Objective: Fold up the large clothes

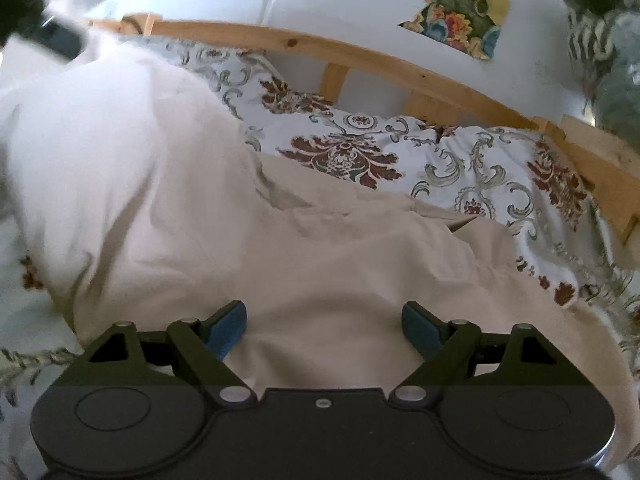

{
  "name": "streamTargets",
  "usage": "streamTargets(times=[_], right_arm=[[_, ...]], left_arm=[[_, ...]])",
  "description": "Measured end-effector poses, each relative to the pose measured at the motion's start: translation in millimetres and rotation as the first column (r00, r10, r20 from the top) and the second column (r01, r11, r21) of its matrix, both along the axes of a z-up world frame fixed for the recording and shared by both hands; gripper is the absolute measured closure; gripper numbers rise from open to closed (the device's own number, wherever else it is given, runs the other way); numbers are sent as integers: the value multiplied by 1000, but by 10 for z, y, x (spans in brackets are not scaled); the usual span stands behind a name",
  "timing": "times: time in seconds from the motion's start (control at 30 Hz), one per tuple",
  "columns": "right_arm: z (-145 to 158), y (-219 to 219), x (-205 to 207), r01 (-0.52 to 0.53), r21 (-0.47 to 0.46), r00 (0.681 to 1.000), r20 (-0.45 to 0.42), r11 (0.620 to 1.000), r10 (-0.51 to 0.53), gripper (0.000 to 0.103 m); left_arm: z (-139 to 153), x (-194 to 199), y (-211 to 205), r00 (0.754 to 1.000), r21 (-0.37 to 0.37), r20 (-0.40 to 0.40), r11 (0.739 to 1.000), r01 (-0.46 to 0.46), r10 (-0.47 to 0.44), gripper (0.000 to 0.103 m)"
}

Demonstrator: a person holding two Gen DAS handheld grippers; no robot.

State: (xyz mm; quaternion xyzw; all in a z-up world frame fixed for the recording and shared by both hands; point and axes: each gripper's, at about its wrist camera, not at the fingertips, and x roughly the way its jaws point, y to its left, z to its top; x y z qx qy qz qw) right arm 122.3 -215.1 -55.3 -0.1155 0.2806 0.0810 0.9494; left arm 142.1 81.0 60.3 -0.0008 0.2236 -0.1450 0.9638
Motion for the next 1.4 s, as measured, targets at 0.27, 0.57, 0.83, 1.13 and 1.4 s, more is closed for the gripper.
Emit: streamTargets(times=[0.27, 0.57, 0.83, 1.13, 1.4], right_arm=[[899, -936, -87, 139, 417, 986, 24, 898, -164, 53], [785, -2436, -336, 220, 898, 972, -170, 381, -162, 23], [626, -2402, -255, 209, 914, 977, -176, 348, -123, 11], [435, -2142, 2, 201, 806, 978, -198, 557, -65, 52], [496, -2025, -24, 149, 714, 989, -122, 684, -88, 99]], left_arm=[[312, 114, -764, 959, 102, -9, 954, 281, -282, 102], [-95, -265, -1622, 840, 267, -79, 801, 537, -537, 102], [-533, -741, -1904, 710, 423, -149, 605, 675, -688, 102], [-881, -876, -1930, 667, 405, -186, 563, 721, -721, 97], [-778, -684, -1292, 697, -10, -176, 709, 705, -696, 36]])
